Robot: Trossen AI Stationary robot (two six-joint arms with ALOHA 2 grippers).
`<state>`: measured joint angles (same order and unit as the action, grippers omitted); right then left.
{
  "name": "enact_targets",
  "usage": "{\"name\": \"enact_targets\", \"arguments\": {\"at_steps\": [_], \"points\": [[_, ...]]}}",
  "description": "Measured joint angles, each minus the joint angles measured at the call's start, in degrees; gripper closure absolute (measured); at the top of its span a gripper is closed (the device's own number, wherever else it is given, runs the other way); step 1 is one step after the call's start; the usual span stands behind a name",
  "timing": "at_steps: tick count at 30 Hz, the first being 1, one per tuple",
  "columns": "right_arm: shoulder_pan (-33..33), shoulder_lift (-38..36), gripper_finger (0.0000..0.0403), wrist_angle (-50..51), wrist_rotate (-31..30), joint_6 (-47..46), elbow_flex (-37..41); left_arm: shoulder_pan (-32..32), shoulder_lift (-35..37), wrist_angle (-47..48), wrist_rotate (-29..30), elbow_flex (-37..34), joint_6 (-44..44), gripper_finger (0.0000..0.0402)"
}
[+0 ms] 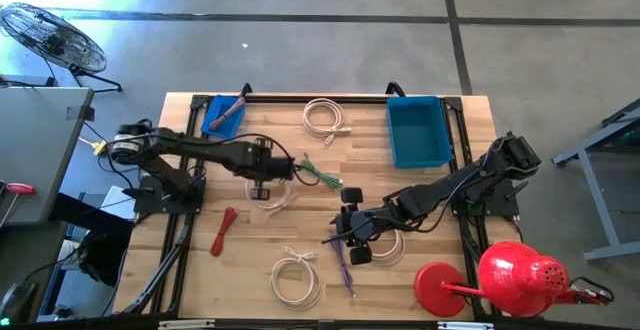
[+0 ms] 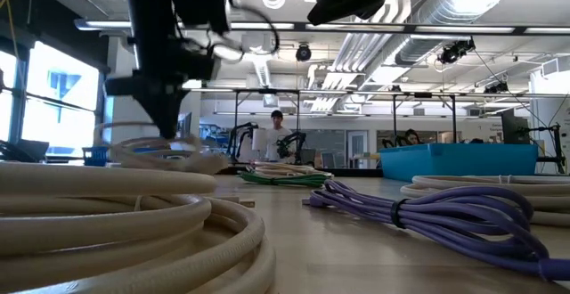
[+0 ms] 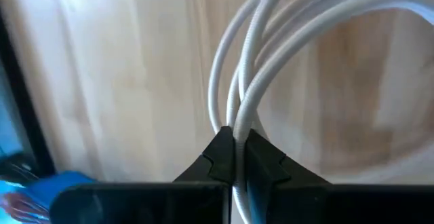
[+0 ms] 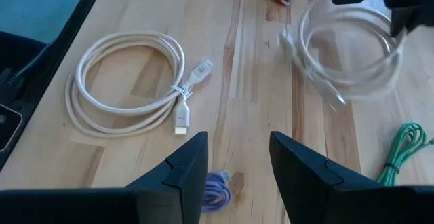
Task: Pick & Place USB Port
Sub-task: Put the brown HDMI cable into the right blue bin
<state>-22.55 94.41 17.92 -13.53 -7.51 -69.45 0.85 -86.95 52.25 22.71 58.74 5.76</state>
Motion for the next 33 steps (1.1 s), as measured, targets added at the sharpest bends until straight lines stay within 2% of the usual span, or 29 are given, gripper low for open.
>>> {"name": "enact_targets", "arguments": {"at_steps": [7,12,18,22,28,33], "points": [[-0.01,0.02,0.0253,0.2,-0.99,0.0,0.0,-8.71,2.05,2.06,2.47,7.07,-1.75,0.0394],[0.0,0.02,0.0253,1.16,-0.98,0.66,0.0,-15.77,3.78,5.53,8.46,11.54,-3.86,0.0394],[-2.53,2.09,0.0258,-2.13,-0.62,12.1,0.0,-23.25,5.21,8.39,18.13,14.71,-7.33,0.0394],[-5.32,4.17,0.0262,-8.43,-6.23,20.96,0.02,-26.96,6.64,5.57,19.79,14.78,-7.06,0.0394],[-9.63,5.88,0.0263,-16.06,-20.51,36.7,0.0,-29.29,8.93,-1.02,18.74,14.78,-3.67,0.0394],[-11.57,6.21,0.0263,-16.58,-26.03,48.29,0.0,-30.17,9.86,-5.81,15.67,14.8,0.15,0.0394]]}}
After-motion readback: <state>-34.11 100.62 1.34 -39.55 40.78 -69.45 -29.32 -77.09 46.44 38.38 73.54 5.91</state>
